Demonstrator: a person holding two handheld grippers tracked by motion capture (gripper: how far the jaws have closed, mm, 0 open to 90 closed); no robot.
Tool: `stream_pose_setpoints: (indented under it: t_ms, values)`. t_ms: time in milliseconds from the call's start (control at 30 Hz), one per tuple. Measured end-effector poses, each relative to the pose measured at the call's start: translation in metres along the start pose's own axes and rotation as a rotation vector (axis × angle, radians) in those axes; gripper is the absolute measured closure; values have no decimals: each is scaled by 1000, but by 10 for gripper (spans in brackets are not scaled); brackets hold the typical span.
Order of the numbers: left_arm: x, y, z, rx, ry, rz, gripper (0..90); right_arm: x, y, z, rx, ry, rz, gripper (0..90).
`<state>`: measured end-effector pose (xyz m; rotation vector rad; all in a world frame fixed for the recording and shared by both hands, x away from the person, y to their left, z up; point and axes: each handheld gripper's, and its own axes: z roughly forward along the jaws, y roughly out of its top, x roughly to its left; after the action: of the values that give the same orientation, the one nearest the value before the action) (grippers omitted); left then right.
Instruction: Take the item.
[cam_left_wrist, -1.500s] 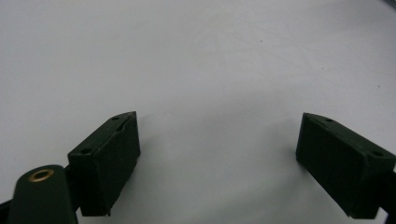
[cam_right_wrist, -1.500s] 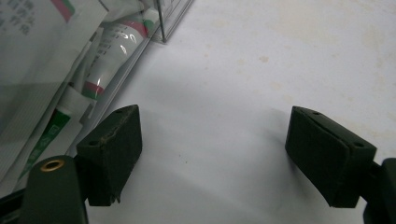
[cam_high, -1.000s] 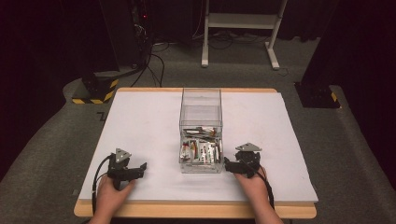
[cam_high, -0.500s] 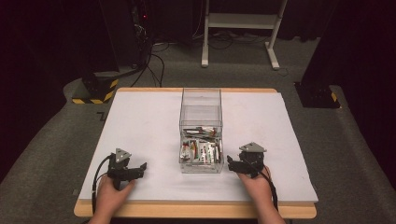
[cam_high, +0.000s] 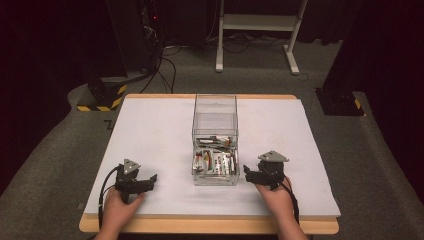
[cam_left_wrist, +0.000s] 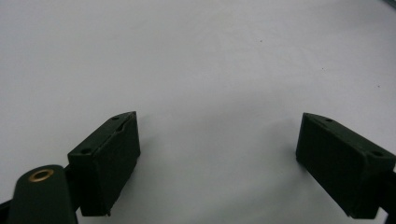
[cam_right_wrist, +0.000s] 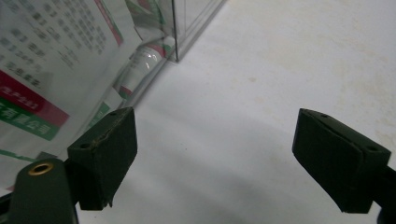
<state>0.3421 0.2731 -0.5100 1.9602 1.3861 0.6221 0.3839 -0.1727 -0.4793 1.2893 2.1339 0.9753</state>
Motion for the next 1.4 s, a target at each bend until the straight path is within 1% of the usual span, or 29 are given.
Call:
stream_pose_setpoints:
  t_ms: [133,333,567,600,667,767,933,1400]
  values:
    - [0,0,0,0,0,0,138,-1,1,-3,-14,-1,-7,143]
    - [0,0,0,0,0,0,138,-2,3,-5,-21,-1,-7,143]
    - [0,0,0,0,0,0,138,-1,6,-11,-48,1,-6,146]
    - [0,0,0,0,0,0,137,-1,6,-11,-54,3,-13,146]
    - [0,0,0,1,0,0,138,0,7,-13,-59,2,-9,146]
    - [0,0,0,0,0,1,138,0,8,-15,-70,2,-19,146]
    - [0,0,0,0,0,1,137,-1,10,-19,-82,2,-14,146]
    - [0,0,0,-1,0,-1,137,-1,17,-29,-113,9,-24,148]
